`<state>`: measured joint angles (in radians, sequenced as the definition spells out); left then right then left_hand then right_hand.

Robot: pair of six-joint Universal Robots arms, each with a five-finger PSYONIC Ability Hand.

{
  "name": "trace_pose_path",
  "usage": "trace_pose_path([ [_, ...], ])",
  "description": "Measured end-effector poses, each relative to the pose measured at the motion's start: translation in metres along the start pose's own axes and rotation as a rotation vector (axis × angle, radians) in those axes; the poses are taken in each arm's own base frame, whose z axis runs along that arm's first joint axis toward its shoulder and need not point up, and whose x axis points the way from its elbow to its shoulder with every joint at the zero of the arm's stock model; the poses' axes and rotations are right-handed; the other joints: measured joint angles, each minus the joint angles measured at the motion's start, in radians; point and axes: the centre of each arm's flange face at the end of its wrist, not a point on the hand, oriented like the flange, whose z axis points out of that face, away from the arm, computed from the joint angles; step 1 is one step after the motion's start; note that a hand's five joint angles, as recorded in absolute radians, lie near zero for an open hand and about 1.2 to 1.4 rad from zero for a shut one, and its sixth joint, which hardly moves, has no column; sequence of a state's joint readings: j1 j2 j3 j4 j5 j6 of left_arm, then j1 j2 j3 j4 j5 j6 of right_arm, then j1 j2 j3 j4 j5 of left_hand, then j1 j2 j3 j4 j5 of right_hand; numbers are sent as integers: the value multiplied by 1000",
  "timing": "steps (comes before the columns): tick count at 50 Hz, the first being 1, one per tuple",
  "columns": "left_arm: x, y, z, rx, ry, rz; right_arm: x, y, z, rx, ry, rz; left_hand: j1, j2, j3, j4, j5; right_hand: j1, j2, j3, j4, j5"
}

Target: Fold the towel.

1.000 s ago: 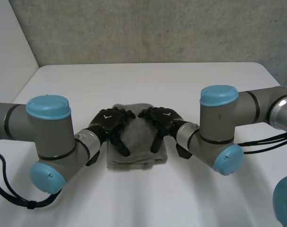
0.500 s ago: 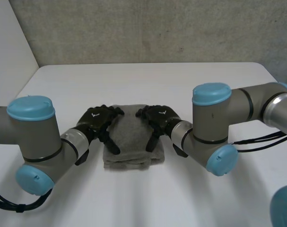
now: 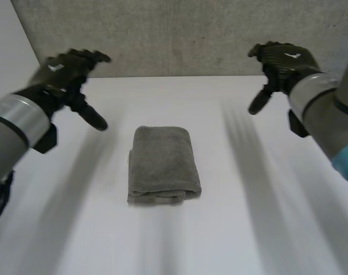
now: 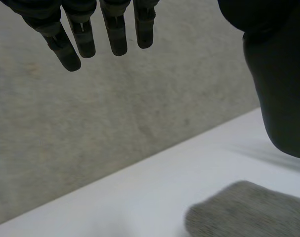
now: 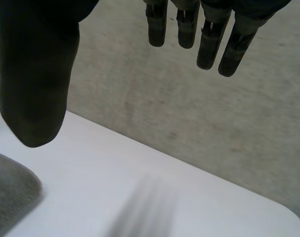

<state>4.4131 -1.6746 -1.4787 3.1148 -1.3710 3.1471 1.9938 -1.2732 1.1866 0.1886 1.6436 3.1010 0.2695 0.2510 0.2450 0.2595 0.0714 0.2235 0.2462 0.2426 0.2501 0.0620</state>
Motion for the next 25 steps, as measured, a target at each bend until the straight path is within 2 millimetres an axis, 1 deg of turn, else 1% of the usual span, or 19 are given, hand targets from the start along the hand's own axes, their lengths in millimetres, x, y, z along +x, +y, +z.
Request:
trace_pose_path([
  [3,-11,-8,-5,11,-37,-22,13,4,-6,-18,32,0,0,0,0,0,0,0,0,0,0,0],
  [4,-13,-9,-6,12,-44,-27,15,5,-7,-21,35,0,0,0,0,0,0,0,0,0,0,0],
  [7,-21,-9,-7,3,-69,-53,22,12,-14,-40,49,0,0,0,0,0,0,0,0,0,0,0],
  [10,-25,-6,-8,-9,-80,-67,24,16,-17,-47,53,1,0,0,0,0,0,0,0,0,0,0],
  [15,-26,-1,-9,-28,-85,-79,25,18,-20,-47,53,3,0,0,0,0,0,0,0,0,0,0],
  [20,-24,5,-10,-45,-80,-84,24,16,-21,-38,49,1,0,0,0,0,0,0,0,0,0,0],
  [25,-23,6,-10,-49,-78,-85,23,16,-22,-35,48,0,0,1,0,0,0,1,0,0,0,0],
])
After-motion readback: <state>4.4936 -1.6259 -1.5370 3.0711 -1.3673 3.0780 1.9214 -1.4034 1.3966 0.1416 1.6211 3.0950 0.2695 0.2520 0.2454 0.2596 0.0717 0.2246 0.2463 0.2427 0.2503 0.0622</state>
